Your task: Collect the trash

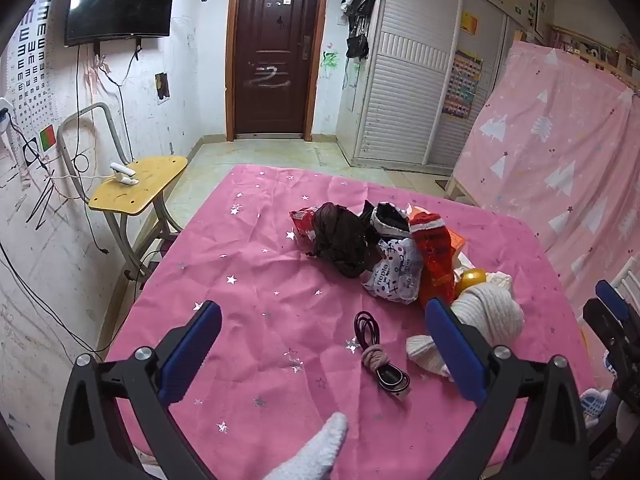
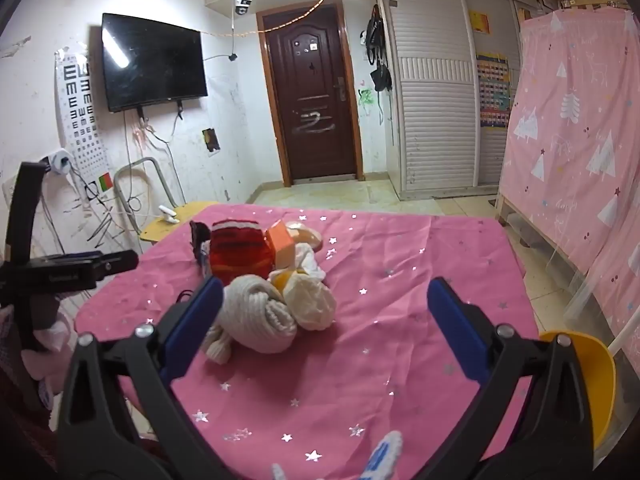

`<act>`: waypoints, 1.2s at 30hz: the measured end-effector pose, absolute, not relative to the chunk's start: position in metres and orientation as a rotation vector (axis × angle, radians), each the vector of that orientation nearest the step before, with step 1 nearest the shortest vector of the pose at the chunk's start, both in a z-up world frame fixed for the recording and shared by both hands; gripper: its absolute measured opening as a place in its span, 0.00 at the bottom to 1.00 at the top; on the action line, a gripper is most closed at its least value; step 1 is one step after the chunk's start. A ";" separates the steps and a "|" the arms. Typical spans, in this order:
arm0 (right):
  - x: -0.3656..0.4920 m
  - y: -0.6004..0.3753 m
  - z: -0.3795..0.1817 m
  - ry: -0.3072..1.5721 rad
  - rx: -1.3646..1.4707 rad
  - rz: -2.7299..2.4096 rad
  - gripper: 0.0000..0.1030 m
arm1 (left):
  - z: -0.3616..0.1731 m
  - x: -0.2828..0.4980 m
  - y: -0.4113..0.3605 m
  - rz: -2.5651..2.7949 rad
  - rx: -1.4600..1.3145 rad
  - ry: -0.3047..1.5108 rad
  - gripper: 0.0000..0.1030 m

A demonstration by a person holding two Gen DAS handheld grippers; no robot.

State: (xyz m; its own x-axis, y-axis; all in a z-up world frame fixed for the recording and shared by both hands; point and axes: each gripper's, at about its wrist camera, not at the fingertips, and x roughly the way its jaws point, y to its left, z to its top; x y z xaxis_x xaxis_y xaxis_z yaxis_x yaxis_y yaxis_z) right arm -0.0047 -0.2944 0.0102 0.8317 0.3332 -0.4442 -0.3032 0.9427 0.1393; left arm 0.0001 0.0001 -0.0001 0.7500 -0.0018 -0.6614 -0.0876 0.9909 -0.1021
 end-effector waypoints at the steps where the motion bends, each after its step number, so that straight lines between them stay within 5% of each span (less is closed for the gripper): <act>1: -0.005 -0.294 0.010 0.483 0.063 0.336 0.96 | 0.000 0.000 0.000 0.049 -0.130 0.725 0.91; 36: -0.006 -0.304 0.017 0.476 0.070 0.323 0.96 | -0.001 -0.002 -0.001 0.033 -0.139 0.730 0.91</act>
State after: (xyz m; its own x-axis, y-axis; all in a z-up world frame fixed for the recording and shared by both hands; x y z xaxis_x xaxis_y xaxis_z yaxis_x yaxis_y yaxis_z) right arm -0.0057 -0.3038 0.0169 0.8392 0.3213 -0.4387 -0.2887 0.9469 0.1412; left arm -0.0019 -0.0011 -0.0007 0.7450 -0.0189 -0.6668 -0.0782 0.9902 -0.1155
